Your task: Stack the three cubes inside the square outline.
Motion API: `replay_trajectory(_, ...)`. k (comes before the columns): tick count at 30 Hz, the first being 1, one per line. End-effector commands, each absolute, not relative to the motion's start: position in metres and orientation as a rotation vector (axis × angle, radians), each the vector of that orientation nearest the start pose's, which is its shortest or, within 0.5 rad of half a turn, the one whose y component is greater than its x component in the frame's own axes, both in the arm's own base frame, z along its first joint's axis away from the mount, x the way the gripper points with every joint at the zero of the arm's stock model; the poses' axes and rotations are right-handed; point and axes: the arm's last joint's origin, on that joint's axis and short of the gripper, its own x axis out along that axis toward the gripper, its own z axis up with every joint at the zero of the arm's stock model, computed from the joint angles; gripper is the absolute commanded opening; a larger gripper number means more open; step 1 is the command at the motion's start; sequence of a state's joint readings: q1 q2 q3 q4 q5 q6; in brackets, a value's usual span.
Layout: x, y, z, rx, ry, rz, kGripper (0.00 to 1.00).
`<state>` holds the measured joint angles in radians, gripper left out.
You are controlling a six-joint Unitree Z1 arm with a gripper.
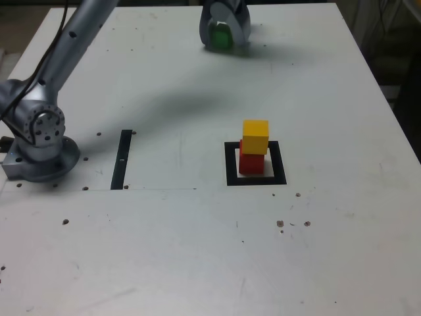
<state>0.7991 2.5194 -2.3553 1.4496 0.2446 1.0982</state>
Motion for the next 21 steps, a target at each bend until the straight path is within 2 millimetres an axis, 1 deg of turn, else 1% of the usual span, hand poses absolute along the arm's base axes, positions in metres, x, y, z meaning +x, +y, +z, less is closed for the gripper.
replay_trajectory(1, 0.3453, 0.3683, 0.2116, 0.342, 1.775, -0.155, 0.31)
replay_trajectory(6, 0.3473, 0.3659, 0.2124, 0.347, 1.773, -0.16, 0.28)
replay_trajectory(21, 0.35, 0.359, 0.2184, 0.354, 1.764, -0.166, 0.28)
